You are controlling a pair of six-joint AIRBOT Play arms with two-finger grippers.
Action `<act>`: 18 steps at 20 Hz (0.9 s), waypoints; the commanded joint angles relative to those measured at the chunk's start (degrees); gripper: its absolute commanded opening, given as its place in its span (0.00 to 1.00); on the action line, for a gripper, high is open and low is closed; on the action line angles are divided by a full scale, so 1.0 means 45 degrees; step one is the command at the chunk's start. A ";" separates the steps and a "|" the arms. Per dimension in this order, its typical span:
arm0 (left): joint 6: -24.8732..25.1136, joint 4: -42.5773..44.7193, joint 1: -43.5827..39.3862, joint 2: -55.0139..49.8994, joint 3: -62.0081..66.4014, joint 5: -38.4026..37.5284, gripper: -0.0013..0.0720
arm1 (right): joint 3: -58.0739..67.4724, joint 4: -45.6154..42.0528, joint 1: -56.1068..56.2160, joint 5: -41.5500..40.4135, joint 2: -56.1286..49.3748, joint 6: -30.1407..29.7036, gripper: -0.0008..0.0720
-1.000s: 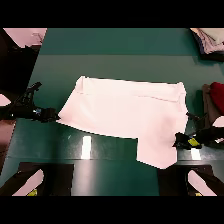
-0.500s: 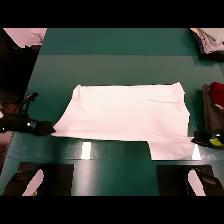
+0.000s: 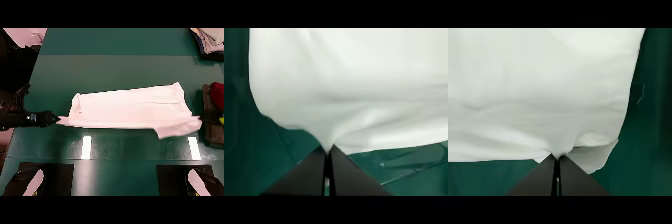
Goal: Fold the shirts.
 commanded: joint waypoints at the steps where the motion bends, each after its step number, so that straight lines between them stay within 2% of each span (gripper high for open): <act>1: 0.0316 -0.0374 0.0000 -0.2069 0.0889 0.1923 0.05 | 0.1812 0.0578 0.0622 -0.1214 -0.2341 -0.0131 0.03; 4: 0.0364 -0.0884 0.0000 -0.4099 0.1758 0.3002 0.05 | 0.3249 0.0573 0.1491 -0.1928 -0.4274 -0.0117 0.03; 9: 0.1579 -0.2244 0.0000 -0.7014 0.3507 0.3361 0.05 | 0.5780 0.0578 0.2171 -0.2171 -0.7286 0.0024 0.03; 15: 0.1574 -0.2676 0.0000 -0.8602 0.4983 0.4017 0.06 | 0.8257 0.0918 0.2283 -0.2482 -0.9942 0.0704 0.03; 16: 0.1569 -0.2953 0.0000 -0.8607 0.4983 0.4158 0.37 | 0.8612 0.1511 0.2273 -0.2725 -1.0321 0.0695 0.08; 17: 0.1564 -0.3371 0.0000 -0.8607 0.4988 0.4274 0.82 | 0.9005 0.2429 0.2147 -0.3167 -1.0705 0.0699 0.40; 18: 0.1564 -0.3895 0.0005 -0.8607 0.5008 0.4294 0.91 | 0.9423 0.3439 0.2006 -0.3478 -1.1021 0.0695 0.70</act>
